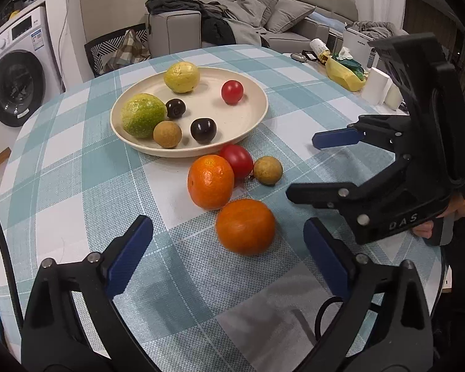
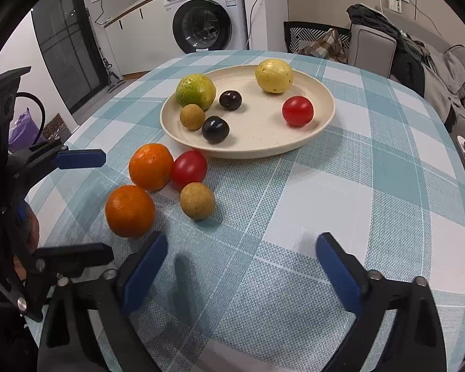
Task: Organize fruits
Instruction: 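Grasp an orange with the left gripper while the right gripper grasps the small brown kiwi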
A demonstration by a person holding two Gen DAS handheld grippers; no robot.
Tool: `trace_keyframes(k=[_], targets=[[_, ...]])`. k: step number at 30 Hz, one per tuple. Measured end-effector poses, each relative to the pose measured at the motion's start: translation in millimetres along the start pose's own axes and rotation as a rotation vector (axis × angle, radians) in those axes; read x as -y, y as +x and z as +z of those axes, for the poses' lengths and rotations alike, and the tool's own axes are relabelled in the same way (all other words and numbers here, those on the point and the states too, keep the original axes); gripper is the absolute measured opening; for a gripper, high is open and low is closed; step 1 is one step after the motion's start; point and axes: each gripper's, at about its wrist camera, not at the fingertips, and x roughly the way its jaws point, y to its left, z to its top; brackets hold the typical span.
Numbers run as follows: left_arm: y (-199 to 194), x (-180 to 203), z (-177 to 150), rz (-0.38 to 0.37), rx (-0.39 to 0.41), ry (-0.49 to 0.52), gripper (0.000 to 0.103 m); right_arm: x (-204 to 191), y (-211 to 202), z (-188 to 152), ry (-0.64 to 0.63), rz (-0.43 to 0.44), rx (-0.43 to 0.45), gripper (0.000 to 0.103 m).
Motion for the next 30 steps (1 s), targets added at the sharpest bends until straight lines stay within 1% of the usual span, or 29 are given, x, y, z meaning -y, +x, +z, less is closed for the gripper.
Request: trace_keyframes(k=[1, 2, 4, 8, 9, 11, 12, 14, 15, 19, 20, 21, 22, 30], targets=[[1, 0, 0, -0.003, -0.002, -0.004, 0.090, 0, 0, 1, 0.003, 0.000, 0.005, 0.083], [2, 0, 0, -0.004, -0.007, -0.007, 0.085, 0, 0, 2, 0.005, 0.000, 0.012, 0.081], [5, -1, -1, -0.002, -0.014, -0.008, 0.080, -2, -1, 3, 0.004, 0.003, 0.029, 0.081], [9, -1, -2, -0.012, -0.026, -0.005, 0.066, -9, -2, 5, 0.003, 0.037, 0.047, 0.081], [10, -1, -2, -0.014, -0.027, -0.004, 0.063, -10, 0, 6, 0.002, 0.042, 0.047, 0.079], [11, 0, -2, -0.023, -0.029, 0.005, 0.051, -15, 2, 6, -0.010, 0.037, 0.040, 0.072], [12, 0, -2, -0.028, -0.028, 0.010, 0.049, -17, 3, 5, -0.013, 0.038, 0.035, 0.069], [11, 1, -3, -0.038, -0.025, 0.020, 0.040, -17, 4, 6, -0.002, 0.038, 0.037, 0.066], [11, 2, -3, -0.048, -0.024, 0.025, 0.037, -16, 3, 6, 0.008, 0.044, 0.039, 0.062], [11, 4, -3, -0.045, -0.022, 0.033, 0.037, -15, 3, 6, 0.026, 0.041, 0.043, 0.055], [10, 3, -3, -0.047, -0.022, 0.031, 0.037, -15, 2, 6, 0.028, 0.046, 0.045, 0.054], [10, 3, -3, -0.047, -0.022, 0.030, 0.037, -15, 2, 6, 0.034, 0.057, 0.048, 0.050], [10, 2, -3, -0.046, -0.020, 0.027, 0.037, -15, 2, 7, 0.041, 0.070, 0.045, 0.049], [2, -10, 0, -0.046, 0.011, -0.011, 0.037, -17, 5, 9, 0.057, 0.083, 0.048, 0.047]])
